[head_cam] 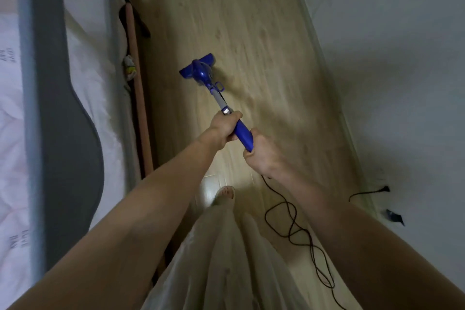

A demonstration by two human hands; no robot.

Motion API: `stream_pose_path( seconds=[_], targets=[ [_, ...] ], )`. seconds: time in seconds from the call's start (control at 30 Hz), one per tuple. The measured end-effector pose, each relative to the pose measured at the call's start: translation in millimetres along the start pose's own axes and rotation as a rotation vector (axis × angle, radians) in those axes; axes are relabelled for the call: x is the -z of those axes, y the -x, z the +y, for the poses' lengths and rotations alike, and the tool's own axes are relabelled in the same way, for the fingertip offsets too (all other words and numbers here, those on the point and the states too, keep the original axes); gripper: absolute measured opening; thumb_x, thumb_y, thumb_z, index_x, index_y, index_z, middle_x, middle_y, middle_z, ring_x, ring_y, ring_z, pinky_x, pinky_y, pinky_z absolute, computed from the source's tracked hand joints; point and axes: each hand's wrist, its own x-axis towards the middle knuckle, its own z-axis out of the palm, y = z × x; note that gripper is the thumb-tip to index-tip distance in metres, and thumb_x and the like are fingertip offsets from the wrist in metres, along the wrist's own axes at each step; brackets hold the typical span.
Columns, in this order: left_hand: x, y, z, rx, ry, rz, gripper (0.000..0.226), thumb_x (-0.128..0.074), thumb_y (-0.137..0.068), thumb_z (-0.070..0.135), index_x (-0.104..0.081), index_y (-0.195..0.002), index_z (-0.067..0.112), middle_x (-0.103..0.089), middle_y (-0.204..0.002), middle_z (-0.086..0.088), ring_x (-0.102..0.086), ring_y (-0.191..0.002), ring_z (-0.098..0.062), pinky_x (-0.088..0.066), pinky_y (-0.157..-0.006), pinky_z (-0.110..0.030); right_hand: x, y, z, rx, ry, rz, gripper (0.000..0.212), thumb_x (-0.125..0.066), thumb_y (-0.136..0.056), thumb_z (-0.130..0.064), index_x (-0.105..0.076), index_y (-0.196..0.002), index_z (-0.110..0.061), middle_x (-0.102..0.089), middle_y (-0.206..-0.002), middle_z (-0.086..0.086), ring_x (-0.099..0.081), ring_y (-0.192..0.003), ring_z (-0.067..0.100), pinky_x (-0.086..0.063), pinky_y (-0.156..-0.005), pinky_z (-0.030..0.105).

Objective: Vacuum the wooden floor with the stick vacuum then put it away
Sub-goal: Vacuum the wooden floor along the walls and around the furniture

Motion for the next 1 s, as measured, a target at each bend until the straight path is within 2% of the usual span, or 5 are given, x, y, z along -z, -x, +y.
stream_pose_path(
  seconds=[0.17, 0.43, 0.73, 0.9, 1.0],
  targets=[
    [10, -18, 33, -0.029, -0.055, -0.013, 0.015, -0.055, -0.092, 0.016, -0.047, -0.080, 0.015, -0.052, -0.075, -0.001, -0.054, -0.064, -0.011, -0.051, -0.054, -0.024, 4, -32, -24, -0.069, -0.138, 0.007, 0.014, -0.054, -0.088, -0.010, -0.046, -0.099, -0.009, -0.052, -0.081, 0.007, -0.052, -0.064, 0.024, -0.041, -0.048, 0.028],
    [12, -3, 26, -0.026, -0.086, -0.009, 0.018, -0.054, -0.093, 0.016, -0.044, -0.078, 0.016, -0.053, -0.077, -0.002, -0.054, -0.067, -0.011, -0.052, -0.061, -0.026, 1, -13, -25, -0.082, -0.181, -0.018, 0.014, -0.056, -0.087, -0.009, -0.044, -0.095, -0.012, -0.049, -0.075, 0.001, -0.047, -0.060, 0.015, -0.039, -0.053, 0.025],
    [-14, 58, -37, 0.008, -0.130, -0.062, 0.014, -0.054, -0.094, 0.018, -0.047, -0.082, 0.013, -0.053, -0.077, -0.005, -0.054, -0.065, -0.014, -0.052, -0.058, -0.026, -13, 75, 16, -0.096, -0.219, -0.035, 0.015, -0.054, -0.087, -0.010, -0.049, -0.101, -0.010, -0.054, -0.081, 0.006, -0.050, -0.060, 0.018, -0.039, -0.052, 0.025],
    [-47, 108, -88, 0.050, -0.115, -0.097, 0.015, -0.055, -0.094, 0.017, -0.046, -0.101, 0.007, -0.053, -0.078, -0.005, -0.056, -0.066, -0.013, -0.054, -0.051, -0.023, -20, 140, 63, -0.100, -0.211, -0.060, 0.013, -0.055, -0.086, -0.011, -0.047, -0.097, -0.012, -0.053, -0.077, 0.006, -0.049, -0.054, 0.018, -0.039, -0.050, 0.025],
    [-70, 137, -120, 0.073, -0.094, -0.129, 0.016, -0.055, -0.094, 0.017, -0.045, -0.101, 0.006, -0.053, -0.079, -0.006, -0.057, -0.066, -0.014, -0.054, -0.047, -0.022, -21, 181, 95, -0.092, -0.165, -0.065, 0.014, -0.057, -0.086, -0.013, -0.046, -0.094, -0.014, -0.053, -0.076, 0.004, -0.048, -0.056, 0.017, -0.039, -0.053, 0.026]
  ],
)
